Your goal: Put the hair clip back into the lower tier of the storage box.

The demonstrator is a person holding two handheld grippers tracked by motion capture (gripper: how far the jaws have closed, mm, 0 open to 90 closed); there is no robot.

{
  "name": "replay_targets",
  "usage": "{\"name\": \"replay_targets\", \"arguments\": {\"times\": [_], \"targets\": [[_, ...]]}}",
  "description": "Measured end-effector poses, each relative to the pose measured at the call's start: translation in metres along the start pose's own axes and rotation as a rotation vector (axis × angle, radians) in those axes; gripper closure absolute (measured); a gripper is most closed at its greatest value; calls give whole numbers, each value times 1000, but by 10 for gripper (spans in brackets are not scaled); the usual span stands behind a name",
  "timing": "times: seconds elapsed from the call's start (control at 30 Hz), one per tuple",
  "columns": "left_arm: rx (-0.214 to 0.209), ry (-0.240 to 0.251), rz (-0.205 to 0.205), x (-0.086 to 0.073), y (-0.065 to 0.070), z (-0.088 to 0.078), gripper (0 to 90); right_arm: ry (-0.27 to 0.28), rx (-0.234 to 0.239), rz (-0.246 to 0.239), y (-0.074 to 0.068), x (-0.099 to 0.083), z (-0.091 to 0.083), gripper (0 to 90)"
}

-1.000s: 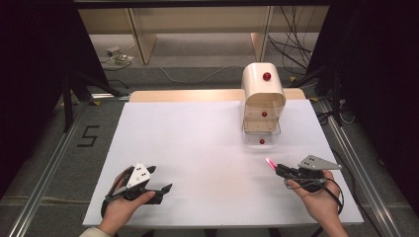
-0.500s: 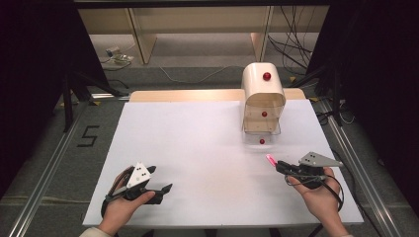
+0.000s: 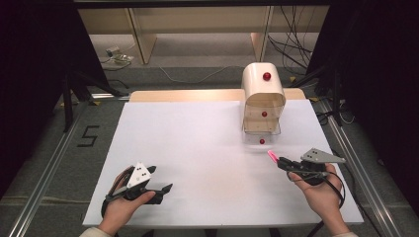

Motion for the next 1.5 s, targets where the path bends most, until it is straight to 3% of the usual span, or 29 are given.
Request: {"name": "replay_targets", "arguments": {"times": [1.5], "targets": [[4,4,-4,0,-1,0,168,16,-27,11,16,19,4,829]]}}
Point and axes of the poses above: each handheld gripper's, and its own axes: z roughly forward along the jaws, x roughly out of its top, y roughly to its right, the point moved 10 cm from there along z, roughly forward along the jaws, and after that the axes turned 4 degrees about -z, right-handed, at the moved point
